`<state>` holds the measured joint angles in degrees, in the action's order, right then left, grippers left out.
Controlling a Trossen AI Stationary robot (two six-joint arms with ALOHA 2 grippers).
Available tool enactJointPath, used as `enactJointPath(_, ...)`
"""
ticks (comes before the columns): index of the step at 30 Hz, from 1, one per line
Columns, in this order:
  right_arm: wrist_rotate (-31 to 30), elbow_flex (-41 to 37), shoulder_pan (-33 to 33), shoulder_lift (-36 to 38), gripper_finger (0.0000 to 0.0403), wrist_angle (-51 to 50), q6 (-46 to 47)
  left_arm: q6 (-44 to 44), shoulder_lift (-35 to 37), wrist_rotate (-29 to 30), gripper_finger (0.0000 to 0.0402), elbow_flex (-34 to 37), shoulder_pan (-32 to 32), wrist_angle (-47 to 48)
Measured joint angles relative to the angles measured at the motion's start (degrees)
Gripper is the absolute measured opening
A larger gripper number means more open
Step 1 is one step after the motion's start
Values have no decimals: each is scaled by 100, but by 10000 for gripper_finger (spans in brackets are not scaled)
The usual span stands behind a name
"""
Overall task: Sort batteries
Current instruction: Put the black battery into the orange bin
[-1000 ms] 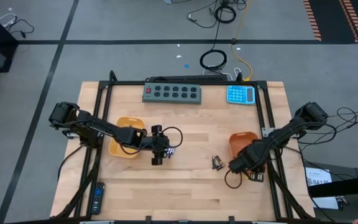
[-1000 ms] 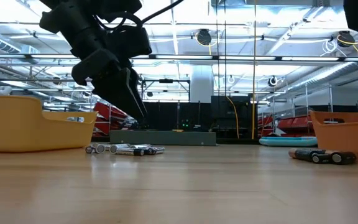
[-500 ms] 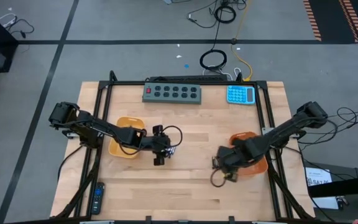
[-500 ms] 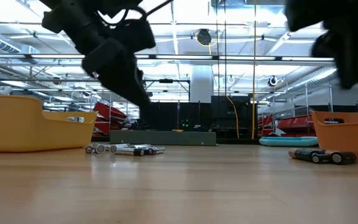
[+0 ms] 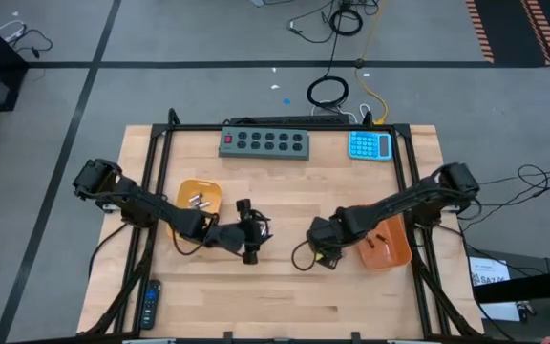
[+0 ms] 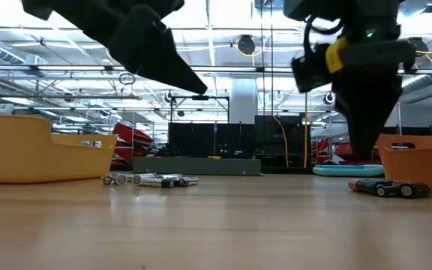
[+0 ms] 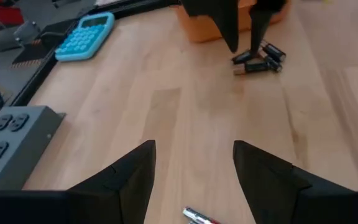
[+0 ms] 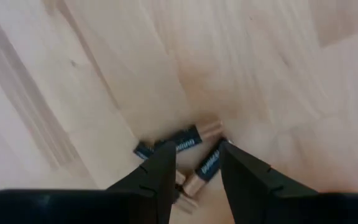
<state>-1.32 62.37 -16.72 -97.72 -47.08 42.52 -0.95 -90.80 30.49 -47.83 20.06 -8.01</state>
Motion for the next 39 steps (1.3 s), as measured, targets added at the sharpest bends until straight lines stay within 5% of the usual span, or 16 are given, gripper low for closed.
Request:
enactJointPath(19,276,-9,174,-467,116,-377,178,-271,-4,-7,226,1134,93,-1586)
enactJointPath(28,528,-531,414,-491,115,377,130,-321,-4,3,226,1303,212,-1740)
enactJointPath(36,459,-553,476,-498,27,333,-176,-549,-4,144,226,1330,209,-1984)
enactJointPath(39,439,-554,477,-500,22,323,-266,-626,-4,151,226,1328,209,-2265)
